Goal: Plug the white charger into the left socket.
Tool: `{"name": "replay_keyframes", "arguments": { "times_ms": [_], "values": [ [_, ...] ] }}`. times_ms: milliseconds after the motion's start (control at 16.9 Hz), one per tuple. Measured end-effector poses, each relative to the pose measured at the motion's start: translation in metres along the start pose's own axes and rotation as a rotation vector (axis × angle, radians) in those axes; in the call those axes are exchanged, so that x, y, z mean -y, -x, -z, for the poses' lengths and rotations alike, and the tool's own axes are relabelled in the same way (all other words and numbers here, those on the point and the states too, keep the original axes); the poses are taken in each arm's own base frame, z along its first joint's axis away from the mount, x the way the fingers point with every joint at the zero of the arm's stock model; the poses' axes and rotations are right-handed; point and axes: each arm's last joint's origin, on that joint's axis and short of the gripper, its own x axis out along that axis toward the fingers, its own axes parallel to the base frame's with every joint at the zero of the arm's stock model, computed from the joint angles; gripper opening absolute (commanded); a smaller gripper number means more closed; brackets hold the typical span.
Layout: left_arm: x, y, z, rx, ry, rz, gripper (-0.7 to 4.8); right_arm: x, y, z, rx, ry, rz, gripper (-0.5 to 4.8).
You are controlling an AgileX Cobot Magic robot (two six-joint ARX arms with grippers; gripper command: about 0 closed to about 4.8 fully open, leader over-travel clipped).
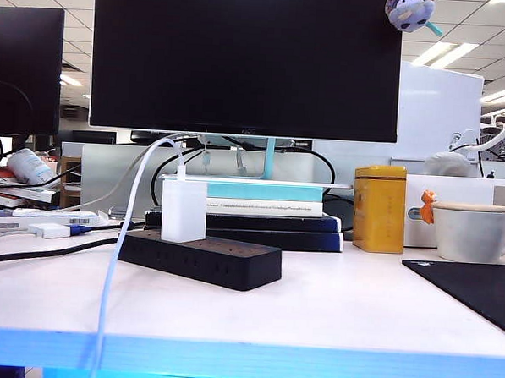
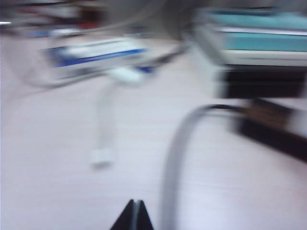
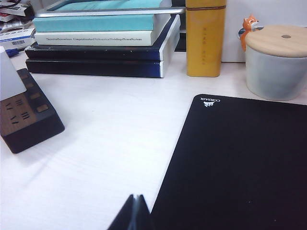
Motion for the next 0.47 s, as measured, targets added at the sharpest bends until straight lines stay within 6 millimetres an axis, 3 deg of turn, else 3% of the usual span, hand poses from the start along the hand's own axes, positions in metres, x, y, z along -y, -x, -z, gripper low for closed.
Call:
{"name": "replay_keyframes", "arguments": {
  "times_ms": [178,474],
  "values": [
    [-0.0041,0.0000,0.0011,-0.005,0.001,-0.138,-0.04,0.0000,0.0000,0.0000,0.000,0.000,0.000,-0.01],
    [-0.0042,0.0000,0.0011,-0.003,0.000,-0.144,-0.04,0.0000,0.0000,0.0001,0.000,0.000,0.000,-0.01]
  ]
}}
